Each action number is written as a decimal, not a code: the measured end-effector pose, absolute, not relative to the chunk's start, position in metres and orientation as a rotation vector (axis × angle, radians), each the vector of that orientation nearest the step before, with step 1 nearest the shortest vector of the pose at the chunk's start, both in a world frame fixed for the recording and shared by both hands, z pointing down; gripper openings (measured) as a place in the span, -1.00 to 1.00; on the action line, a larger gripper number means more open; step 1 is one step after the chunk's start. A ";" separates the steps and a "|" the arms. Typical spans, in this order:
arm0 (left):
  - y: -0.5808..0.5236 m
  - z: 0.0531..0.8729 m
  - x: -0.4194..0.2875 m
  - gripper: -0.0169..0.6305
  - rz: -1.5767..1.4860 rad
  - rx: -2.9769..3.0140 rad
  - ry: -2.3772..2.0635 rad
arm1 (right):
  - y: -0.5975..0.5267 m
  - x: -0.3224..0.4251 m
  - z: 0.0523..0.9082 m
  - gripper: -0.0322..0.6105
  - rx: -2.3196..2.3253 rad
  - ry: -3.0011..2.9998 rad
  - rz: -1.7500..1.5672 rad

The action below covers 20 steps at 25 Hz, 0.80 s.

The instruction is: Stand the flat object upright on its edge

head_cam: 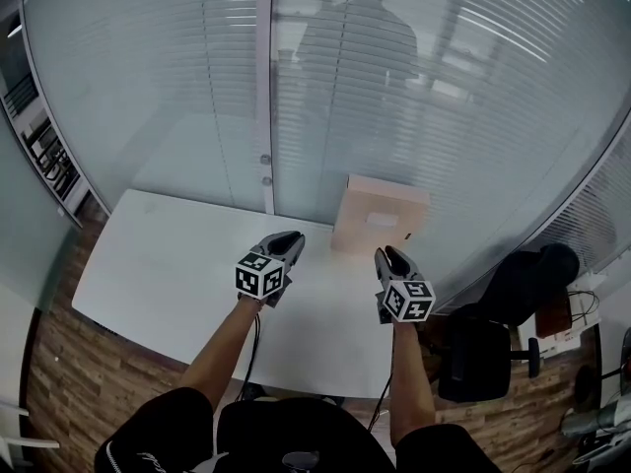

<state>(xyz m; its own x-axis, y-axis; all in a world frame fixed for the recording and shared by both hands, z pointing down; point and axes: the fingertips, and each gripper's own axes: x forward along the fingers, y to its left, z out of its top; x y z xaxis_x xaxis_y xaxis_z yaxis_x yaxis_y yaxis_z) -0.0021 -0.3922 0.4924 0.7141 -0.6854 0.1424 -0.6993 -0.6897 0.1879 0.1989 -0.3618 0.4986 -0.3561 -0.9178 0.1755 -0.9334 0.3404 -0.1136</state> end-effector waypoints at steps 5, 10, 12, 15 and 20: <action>-0.388 0.492 -0.009 -0.86 0.082 2.681 -1.121 | -0.359 0.190 0.501 -0.71 1.735 -2.489 0.274; -0.385 0.491 -0.015 -0.88 0.069 2.691 -1.143 | -0.358 0.186 0.506 -0.81 1.728 -2.479 0.278; -0.384 0.493 -0.016 -0.88 0.072 2.691 -1.144 | -0.357 0.185 0.507 -0.83 1.730 -2.473 0.278; -0.383 0.494 -0.018 -0.88 0.072 2.690 -1.142 | -0.358 0.184 0.508 -0.83 1.734 -2.462 0.282; -0.382 0.490 -0.019 -0.88 0.067 2.695 -1.164 | -0.359 0.185 0.510 -0.83 1.754 -2.433 0.295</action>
<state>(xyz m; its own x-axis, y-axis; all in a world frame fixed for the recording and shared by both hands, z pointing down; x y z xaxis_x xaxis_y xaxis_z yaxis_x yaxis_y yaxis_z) -0.0193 -0.3825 0.4899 0.6878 -0.7155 0.1223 -0.7248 -0.6679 0.1690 0.1850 -0.3594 0.5101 -0.3172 -0.9233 0.2166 -0.9483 0.3063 -0.0829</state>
